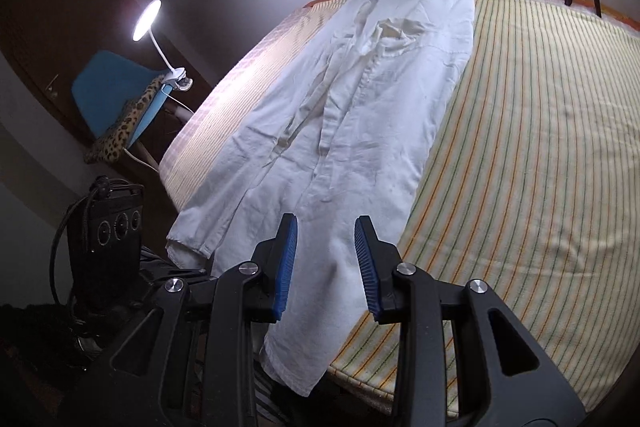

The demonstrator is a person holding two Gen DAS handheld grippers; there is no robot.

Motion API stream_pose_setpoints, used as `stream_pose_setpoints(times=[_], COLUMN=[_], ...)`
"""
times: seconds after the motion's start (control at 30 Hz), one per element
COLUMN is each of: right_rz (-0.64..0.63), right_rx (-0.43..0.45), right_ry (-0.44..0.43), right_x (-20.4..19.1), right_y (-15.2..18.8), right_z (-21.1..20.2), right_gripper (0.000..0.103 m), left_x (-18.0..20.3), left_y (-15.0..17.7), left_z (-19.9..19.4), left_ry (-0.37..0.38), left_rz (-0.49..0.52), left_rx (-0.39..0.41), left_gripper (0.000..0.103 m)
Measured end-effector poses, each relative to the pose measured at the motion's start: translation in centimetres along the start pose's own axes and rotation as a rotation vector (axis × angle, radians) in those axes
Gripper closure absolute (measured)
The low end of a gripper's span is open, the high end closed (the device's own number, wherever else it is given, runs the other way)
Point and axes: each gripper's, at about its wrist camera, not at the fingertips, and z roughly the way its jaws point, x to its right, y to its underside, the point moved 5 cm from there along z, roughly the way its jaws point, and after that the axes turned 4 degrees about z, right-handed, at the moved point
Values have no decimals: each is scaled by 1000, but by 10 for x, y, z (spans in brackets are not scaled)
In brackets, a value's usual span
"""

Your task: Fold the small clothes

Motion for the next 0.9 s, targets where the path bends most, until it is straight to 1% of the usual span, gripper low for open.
stream_pose_setpoints(times=[0.1, 0.17, 0.23, 0.37, 0.43, 0.5, 0.53, 0.57, 0.6, 0.63, 0.67, 0.7, 0.77, 0.9], right_rz=[8, 22, 14, -33, -41, -58, -77, -113, -148, -197, -248, -256, -220, -190], right_rx=[24, 44, 47, 32, 22, 13, -5, -45, -87, -67, -67, -74, -68, 26], right_ry=[1, -9, 0, 54, 63, 78, 99, 132, 169, 191, 220, 221, 174, 135], right_x=[2, 4, 4, 2, 4, 6, 7, 7, 10, 8, 3, 0, -2, -5], right_y=[-5, -11, -17, -24, -25, -25, -23, -16, -6, 0, 4, 4, -1, -20], right_z=[-5, -7, -1, 15, 22, 31, 37, 47, 56, 57, 56, 54, 44, 26], right_gripper=[70, 70, 70, 70, 70, 70, 72, 76, 77, 77, 77, 77, 77, 77], left_x=[6, 12, 14, 4, 1, 0, 0, 0, -2, -4, -4, -4, -2, 4], left_y=[-5, -11, -14, -13, -9, -5, -4, -3, -2, 0, 2, 4, 5, 0], left_z=[-14, -30, -39, -37, -33, -29, -29, -27, -26, -24, -21, -20, -19, -26], left_ry=[-9, -36, -60, -68, -74, -81, -94, -108, -117, -118, -122, -127, -128, -135], left_rz=[28, 78, 113, 77, 69, 76, 92, 109, 118, 117, 124, 135, 149, 176], left_rx=[50, 96, 113, 99, 92, 80, 80, 81, 74, 67, 57, 53, 47, 51], left_gripper=[103, 103, 103, 103, 103, 103, 103, 103, 103, 103, 103, 103, 103, 101])
